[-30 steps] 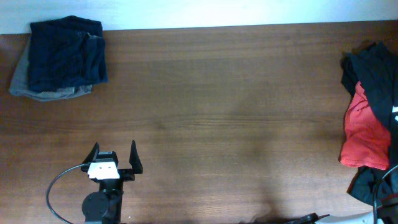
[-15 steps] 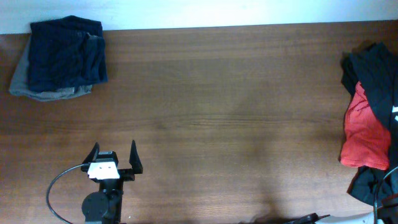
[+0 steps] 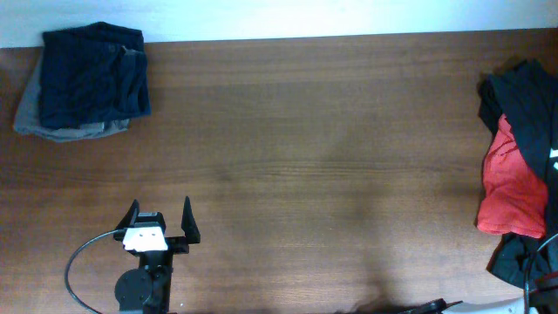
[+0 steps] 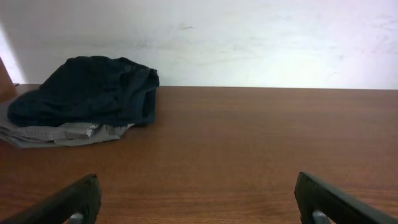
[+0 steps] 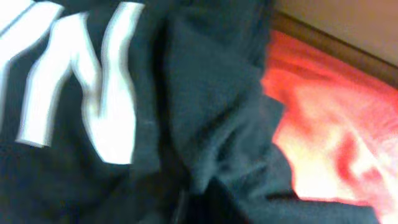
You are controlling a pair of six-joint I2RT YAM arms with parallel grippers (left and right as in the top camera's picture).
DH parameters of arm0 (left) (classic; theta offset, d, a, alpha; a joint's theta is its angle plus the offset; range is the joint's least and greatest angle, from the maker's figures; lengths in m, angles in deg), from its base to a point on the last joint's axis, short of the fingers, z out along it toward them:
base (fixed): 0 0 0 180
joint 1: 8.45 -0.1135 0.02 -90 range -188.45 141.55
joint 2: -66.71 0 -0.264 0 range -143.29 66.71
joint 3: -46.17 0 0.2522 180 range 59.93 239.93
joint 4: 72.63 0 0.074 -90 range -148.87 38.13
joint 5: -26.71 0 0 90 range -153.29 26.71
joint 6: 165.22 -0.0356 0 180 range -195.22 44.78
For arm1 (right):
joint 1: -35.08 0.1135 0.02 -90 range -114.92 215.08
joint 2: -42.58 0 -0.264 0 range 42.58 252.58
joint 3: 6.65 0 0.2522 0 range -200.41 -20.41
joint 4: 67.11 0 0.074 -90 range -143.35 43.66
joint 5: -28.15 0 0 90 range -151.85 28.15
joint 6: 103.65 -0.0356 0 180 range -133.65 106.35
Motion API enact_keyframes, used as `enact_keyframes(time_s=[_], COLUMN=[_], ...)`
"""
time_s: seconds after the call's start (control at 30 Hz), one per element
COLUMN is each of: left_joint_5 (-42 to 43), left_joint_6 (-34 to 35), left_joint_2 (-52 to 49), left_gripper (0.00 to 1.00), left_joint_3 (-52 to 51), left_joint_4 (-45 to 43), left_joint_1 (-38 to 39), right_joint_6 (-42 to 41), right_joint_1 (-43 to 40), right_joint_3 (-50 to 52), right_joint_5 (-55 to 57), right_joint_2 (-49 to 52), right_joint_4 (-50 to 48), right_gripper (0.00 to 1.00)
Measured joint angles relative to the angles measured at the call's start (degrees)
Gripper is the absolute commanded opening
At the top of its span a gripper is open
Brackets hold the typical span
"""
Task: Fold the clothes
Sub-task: 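Reach the right gripper to the clothes pile and grasp the dark green shirt, then pull the dark green shirt left onto the table center with the right gripper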
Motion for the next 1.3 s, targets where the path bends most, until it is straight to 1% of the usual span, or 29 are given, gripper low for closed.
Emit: enact_keyframes(time_s=[0.13, 0.27, 0.33, 0.43, 0.57, 0.7, 0.87, 1.03, 1.1, 1.13, 1.23, 1.3], left_joint_5=[0.0, 0.0, 0.0, 0.0, 0.0, 0.0, 0.0, 0.0, 0.0, 0.0, 0.0, 0.0], left_joint_6=[0.0, 0.0, 0.0, 0.0, 0.0, 0.0, 0.0, 0.0, 0.0, 0.0, 0.0, 0.0], left_joint_2=[0.0, 0.0, 0.0, 0.0, 0.0, 0.0, 0.0, 0.0, 0.0, 0.0, 0.0, 0.0], left_gripper=[0.99, 0.99, 0.99, 0.99, 0.99, 0.99, 0.99, 0.99, 0.99, 0.99, 0.99, 0.99], left_joint_3=[0.0, 0.0, 0.0, 0.0, 0.0, 0.0, 0.0, 0.0, 0.0, 0.0, 0.0, 0.0], left_joint_4=[0.0, 0.0, 0.0, 0.0, 0.0, 0.0, 0.0, 0.0, 0.0, 0.0, 0.0, 0.0], left_joint_1=[0.0, 0.0, 0.0, 0.0, 0.0, 0.0, 0.0, 0.0, 0.0, 0.0, 0.0, 0.0], right_joint_6=[-0.9, -4.2, -7.1, -12.1, -18.7, -22.8, -24.7, -25.3, -25.6, -25.7, -26.3, -27.0], right_joint_1=[0.4, 1.3, 2.8, 6.0, 12.9, 22.8, 36.7, 53.2, 61.1, 63.5, 74.9, 80.7], right_joint_3=[0.0, -0.2, -0.9, -2.2, -3.5, -3.6, -3.6, -3.6, -3.6, -3.6, -3.6, -3.6], right_joint_5=[-6.3, -14.3, -20.2, -27.5, -34.6, -37.8, -39.2, -38.6, -37.7, -37.4, -36.8, -36.6], right_joint_2=[0.0, -0.4, -1.3, -2.8, -4.4, -4.6, -4.6, -4.6, -4.6, -4.6, -4.6, -4.6], right_joint_4=[0.0, -1.0, -2.4, -4.7, -8.2, -9.2, -10.6, -10.7, -11.1, -11.4, -13.7, -15.0], right_gripper=[0.04, 0.04, 0.04, 0.04, 0.04, 0.04, 0.04, 0.04, 0.04, 0.04, 0.04, 0.04])
